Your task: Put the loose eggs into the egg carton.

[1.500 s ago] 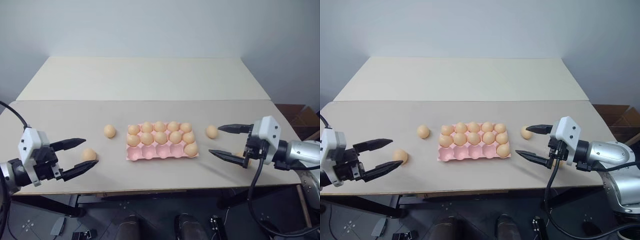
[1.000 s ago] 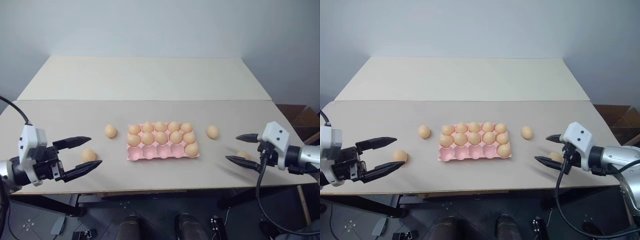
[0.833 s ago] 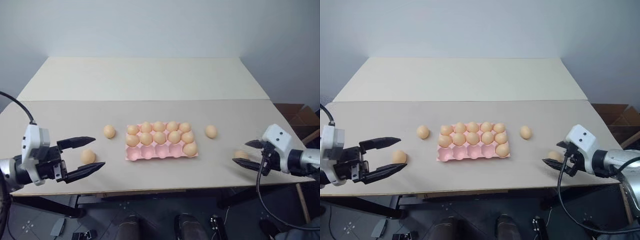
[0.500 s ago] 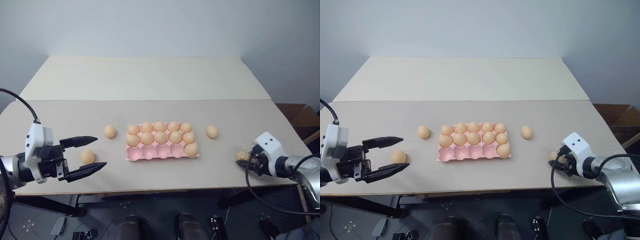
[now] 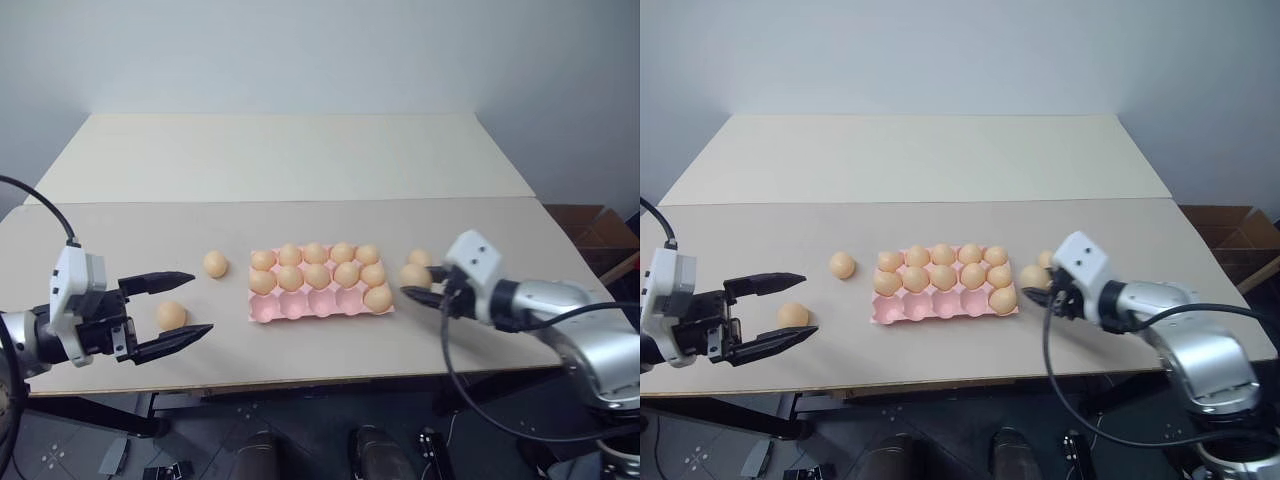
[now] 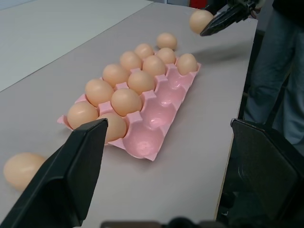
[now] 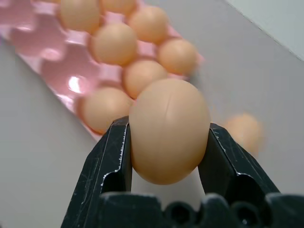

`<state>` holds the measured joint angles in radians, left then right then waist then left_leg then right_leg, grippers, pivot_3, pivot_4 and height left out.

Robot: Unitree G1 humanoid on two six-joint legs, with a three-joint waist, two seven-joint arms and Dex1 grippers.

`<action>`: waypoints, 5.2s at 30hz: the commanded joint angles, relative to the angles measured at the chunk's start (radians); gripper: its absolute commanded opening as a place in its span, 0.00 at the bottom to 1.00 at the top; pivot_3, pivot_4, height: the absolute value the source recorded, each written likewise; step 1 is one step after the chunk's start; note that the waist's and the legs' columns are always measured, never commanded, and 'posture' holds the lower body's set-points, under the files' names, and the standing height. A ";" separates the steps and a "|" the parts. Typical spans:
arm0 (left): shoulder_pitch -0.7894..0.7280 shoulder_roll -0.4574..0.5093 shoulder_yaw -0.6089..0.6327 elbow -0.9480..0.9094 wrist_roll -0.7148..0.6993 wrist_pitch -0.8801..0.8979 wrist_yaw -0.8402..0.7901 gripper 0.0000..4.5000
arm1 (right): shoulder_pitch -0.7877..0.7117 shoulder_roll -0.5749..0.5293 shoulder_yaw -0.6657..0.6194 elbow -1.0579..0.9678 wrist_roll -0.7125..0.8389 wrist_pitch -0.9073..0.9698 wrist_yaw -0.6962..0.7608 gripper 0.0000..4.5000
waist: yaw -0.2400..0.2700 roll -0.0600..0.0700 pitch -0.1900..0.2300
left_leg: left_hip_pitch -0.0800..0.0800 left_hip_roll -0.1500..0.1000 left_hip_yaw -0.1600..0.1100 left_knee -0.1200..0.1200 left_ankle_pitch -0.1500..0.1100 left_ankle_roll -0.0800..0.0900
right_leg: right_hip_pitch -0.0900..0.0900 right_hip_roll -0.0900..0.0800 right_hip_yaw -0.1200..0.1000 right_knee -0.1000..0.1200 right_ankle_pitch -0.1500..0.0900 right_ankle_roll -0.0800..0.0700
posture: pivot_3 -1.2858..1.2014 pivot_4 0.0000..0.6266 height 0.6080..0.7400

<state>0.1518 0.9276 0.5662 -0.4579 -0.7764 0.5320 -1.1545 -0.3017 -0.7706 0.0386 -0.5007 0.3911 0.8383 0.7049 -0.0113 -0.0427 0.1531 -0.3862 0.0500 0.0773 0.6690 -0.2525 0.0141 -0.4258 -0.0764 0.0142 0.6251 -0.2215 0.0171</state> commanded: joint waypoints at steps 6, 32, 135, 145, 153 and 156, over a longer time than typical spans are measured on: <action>0.005 0.001 0.020 -0.026 0.006 -0.020 0.013 1.00 | -0.134 0.138 0.208 0.010 -0.094 0.000 -0.076 0.44 | -0.001 0.000 0.000 | 0.000 0.000 0.000 0.000 0.000 0.000 | 0.000 0.000 0.000 0.001 0.000 0.000 | 0.52 0.24 1.00; 0.039 0.007 0.051 0.045 0.032 -0.026 -0.003 1.00 | 0.269 -0.125 -0.393 0.127 0.060 -0.341 0.331 0.99 | 0.006 0.000 0.000 | 0.003 0.000 0.001 -0.001 0.000 0.000 | 0.002 0.000 0.000 0.000 -0.004 0.003 | 0.52 0.24 1.00; -0.119 -0.108 -0.168 0.132 0.181 0.417 0.532 0.59 | 0.045 -0.032 -0.223 0.070 0.114 -0.314 0.262 1.00 | 0.007 0.000 0.000 | 0.002 0.000 0.000 -0.003 0.000 0.000 | 0.000 0.000 0.000 0.001 0.003 0.003 | 0.52 0.24 1.00; -0.265 -0.049 -0.286 0.016 0.156 0.291 0.352 0.46 | 0.048 -0.045 -0.238 0.170 0.199 -0.448 0.497 1.00 | 0.023 0.000 0.000 | 0.002 -0.001 0.000 -0.002 0.000 0.000 | 0.001 0.000 -0.001 0.000 0.001 0.000 | 0.52 0.24 1.00; -0.509 -0.159 -0.575 0.071 0.191 0.249 0.267 0.46 | 0.021 -0.039 -0.196 0.200 0.220 -0.473 0.577 1.00 | 0.018 0.000 0.000 | 0.001 -0.001 0.000 -0.001 0.000 0.000 | 0.002 0.001 0.000 -0.001 0.004 0.005 | 0.52 0.24 1.00; -0.554 -0.191 -0.641 0.095 0.218 0.234 0.250 0.46 | 0.017 -0.034 -0.191 0.197 0.215 -0.474 0.563 1.00 | 0.015 0.000 0.000 | 0.001 -0.001 -0.001 -0.001 0.000 0.000 | 0.002 0.001 0.000 0.000 0.004 0.005 | 0.52 0.24 1.00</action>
<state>-0.3801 0.7370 -0.0695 -0.3637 -0.5717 0.7975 -0.8917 -0.2708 -0.8044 -0.1382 -0.2912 0.6025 0.3840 1.2719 0.0037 -0.0424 0.1536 -0.3851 0.0490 0.0760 0.6676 -0.2526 0.0144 -0.4239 -0.0747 0.0142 0.6249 -0.2177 0.0221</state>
